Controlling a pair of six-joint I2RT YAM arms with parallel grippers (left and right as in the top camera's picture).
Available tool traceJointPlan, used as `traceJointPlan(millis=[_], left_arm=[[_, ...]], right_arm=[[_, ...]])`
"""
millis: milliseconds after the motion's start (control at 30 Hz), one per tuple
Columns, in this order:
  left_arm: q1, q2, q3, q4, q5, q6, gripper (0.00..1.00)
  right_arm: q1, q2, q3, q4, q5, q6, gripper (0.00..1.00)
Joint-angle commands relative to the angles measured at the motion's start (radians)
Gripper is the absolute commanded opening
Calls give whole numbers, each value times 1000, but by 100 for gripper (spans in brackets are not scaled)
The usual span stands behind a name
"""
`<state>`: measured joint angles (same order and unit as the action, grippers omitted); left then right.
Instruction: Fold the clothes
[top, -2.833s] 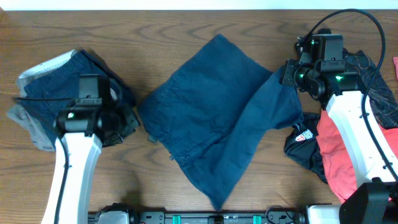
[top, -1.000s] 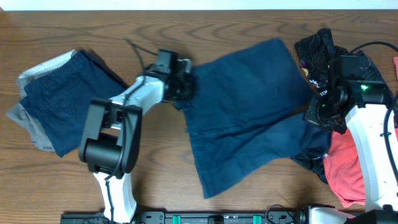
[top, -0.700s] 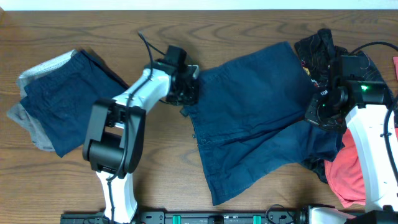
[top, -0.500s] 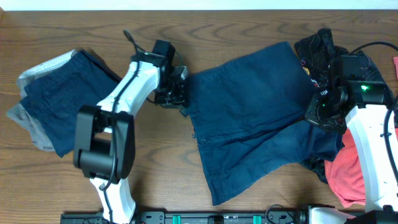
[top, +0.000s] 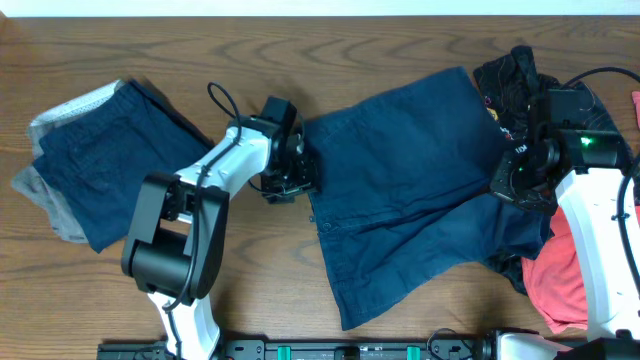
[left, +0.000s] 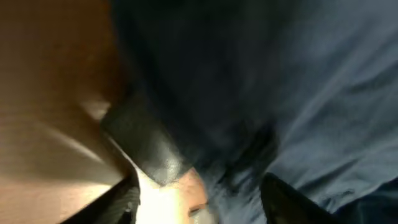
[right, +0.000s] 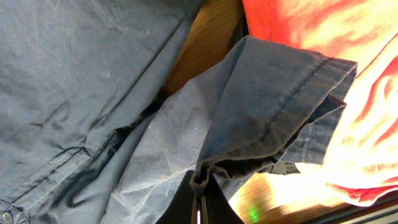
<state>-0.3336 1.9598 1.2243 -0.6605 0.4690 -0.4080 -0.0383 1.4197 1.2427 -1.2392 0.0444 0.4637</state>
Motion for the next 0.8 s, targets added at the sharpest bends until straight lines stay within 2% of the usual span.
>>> traceJointPlan(millis=[0,33,67,100,167,300,533,567,667,700,767], left_arm=[[-24,14,-43,97,-9,-12,44],[-27,15,-45,143,-9,9,27],[-28,15,-45,183,-9,28,14],[-27,15,-45,220,-11,49,6],[-8,15,-31,291,-37,68,6],[66,15,55,336,-127,94,6],[181,15,230,330,-112,93,6],[187,15,241,321,-100,94,11],[189,15,244,246,-65,102,77],[189,15,244,193,-65,106,94],[189,15,244,50,-65,113,98]], right_arm=[[-9,-15,12,-2,0,7,1],[-9,-15,12,-1,0,8,1],[-9,-15,12,1,0,8,1],[-9,-15,12,4,-1,13,1],[-9,-15,12,25,-14,15,1],[3,-7,11,115,-84,15,1],[77,52,10,183,-100,37,1],[87,64,10,187,-97,38,1],[101,92,10,198,-97,38,1],[100,100,10,198,-97,38,1],[100,104,10,196,-88,37,1]])
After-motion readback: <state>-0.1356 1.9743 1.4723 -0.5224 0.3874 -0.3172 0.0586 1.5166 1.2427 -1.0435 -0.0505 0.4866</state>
